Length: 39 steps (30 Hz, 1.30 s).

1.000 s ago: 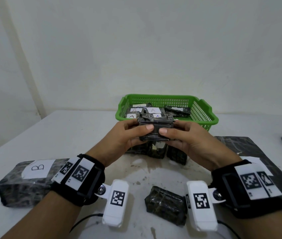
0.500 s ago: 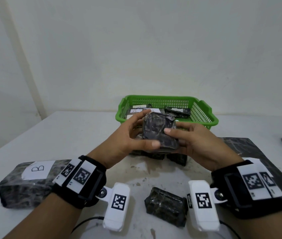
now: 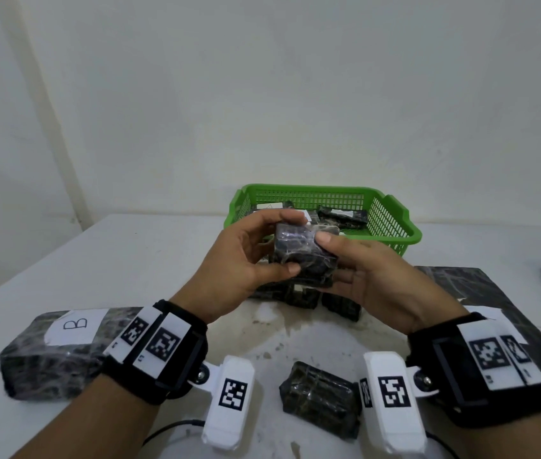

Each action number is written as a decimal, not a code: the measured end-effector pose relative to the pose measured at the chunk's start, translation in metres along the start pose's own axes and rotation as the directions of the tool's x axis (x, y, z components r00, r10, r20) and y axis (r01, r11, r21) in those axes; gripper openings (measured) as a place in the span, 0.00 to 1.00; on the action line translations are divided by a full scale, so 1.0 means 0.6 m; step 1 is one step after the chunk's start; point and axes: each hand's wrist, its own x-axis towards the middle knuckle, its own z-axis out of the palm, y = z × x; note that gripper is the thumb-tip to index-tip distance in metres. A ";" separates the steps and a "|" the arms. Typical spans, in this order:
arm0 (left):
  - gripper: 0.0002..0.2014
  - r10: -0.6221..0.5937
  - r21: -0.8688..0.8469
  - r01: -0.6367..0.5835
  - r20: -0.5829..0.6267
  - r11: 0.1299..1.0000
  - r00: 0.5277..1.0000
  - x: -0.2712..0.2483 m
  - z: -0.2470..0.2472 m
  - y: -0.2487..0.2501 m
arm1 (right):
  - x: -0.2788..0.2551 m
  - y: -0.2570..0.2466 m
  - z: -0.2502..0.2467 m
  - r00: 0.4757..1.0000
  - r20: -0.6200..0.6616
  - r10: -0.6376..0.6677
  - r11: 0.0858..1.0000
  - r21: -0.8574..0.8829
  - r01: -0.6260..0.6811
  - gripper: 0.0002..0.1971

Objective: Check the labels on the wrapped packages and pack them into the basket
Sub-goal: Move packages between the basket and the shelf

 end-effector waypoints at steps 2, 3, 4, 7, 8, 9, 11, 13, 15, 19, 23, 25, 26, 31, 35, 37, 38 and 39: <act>0.37 -0.105 -0.001 0.106 0.081 0.994 0.991 -0.002 -0.001 0.002 | 0.000 -0.001 -0.002 0.998 0.000 -0.065 0.997 0.040 0.065 0.22; 0.34 -0.147 -0.007 0.150 0.126 0.989 0.981 -0.003 0.000 0.001 | 0.002 -0.001 -0.003 0.996 -0.007 -0.092 0.994 0.061 0.092 0.23; 0.31 -0.172 -0.025 0.177 0.138 0.984 0.975 -0.003 0.002 0.000 | 0.004 0.000 -0.004 0.994 -0.018 -0.108 0.991 0.076 0.109 0.26; 0.27 -0.195 -0.107 0.199 0.050 0.974 0.980 -0.003 0.004 0.003 | 0.009 0.003 -0.005 0.996 -0.016 -0.089 0.991 0.100 0.090 0.35; 0.27 -0.181 -0.106 0.184 0.033 0.977 0.983 -0.002 0.004 0.003 | 0.008 0.003 -0.006 0.997 -0.008 -0.075 0.992 0.099 0.076 0.37; 0.27 -0.171 -0.103 0.173 0.029 0.980 0.985 -0.002 0.004 0.002 | 0.008 0.004 -0.006 0.998 -0.001 -0.067 0.993 0.094 0.067 0.38; 0.28 -0.169 -0.102 0.173 0.051 0.979 0.984 -0.002 0.001 0.000 | 0.011 0.007 -0.007 0.997 -0.005 -0.082 0.995 0.051 0.082 0.41; 0.30 -0.174 -0.117 0.181 0.070 0.976 0.982 -0.002 0.000 -0.003 | 0.015 0.012 -0.011 0.993 -0.007 -0.117 0.993 -0.010 0.117 0.49; 0.31 -0.174 -0.134 0.178 0.043 0.975 0.984 -0.001 -0.002 -0.003 | 0.015 0.013 -0.014 0.991 0.018 -0.131 0.991 -0.030 0.131 0.54; 0.32 -0.177 -0.177 0.183 0.051 0.967 0.983 -0.001 -0.005 -0.006 | 0.012 0.010 -0.018 0.989 0.052 -0.137 0.988 -0.067 0.140 0.47; 0.34 -0.184 -0.194 0.193 0.064 0.962 0.981 -0.001 -0.010 -0.004 | 0.012 0.010 -0.018 0.991 0.055 -0.126 0.989 -0.073 0.130 0.44; 0.34 -0.176 -0.202 0.188 0.075 0.961 0.981 0.000 -0.012 -0.003 | 0.008 0.005 -0.015 0.993 0.086 -0.082 0.996 -0.028 0.085 0.41; 0.35 -0.178 -0.209 0.192 0.085 0.959 0.980 0.000 -0.012 -0.003 | 0.005 0.001 -0.013 0.994 0.095 -0.058 0.998 0.007 0.058 0.37; 0.38 -0.178 -0.205 0.212 0.175 0.955 0.968 -0.004 -0.005 -0.002 | 0.005 -0.001 -0.010 0.997 0.002 0.079 0.997 0.011 -0.079 0.17; 0.39 -0.179 -0.227 0.226 0.211 0.947 0.961 -0.003 -0.002 -0.001 | 0.005 0.001 -0.017 0.987 0.008 0.161 0.987 -0.002 -0.161 0.09; 0.39 -0.186 -0.250 0.230 0.188 0.940 0.964 -0.001 0.000 0.000 | 0.003 -0.002 -0.019 0.984 0.023 0.174 0.983 0.047 -0.175 0.07; 0.39 -0.187 -0.262 0.227 0.171 0.938 0.967 0.000 0.001 0.001 | 0.002 -0.003 -0.021 0.984 0.027 0.177 0.981 0.074 -0.178 0.07; 0.38 -0.183 -0.275 0.221 0.156 0.936 0.971 0.001 0.001 0.001 | 0.002 -0.005 -0.023 0.984 0.031 0.177 0.979 0.099 -0.180 0.08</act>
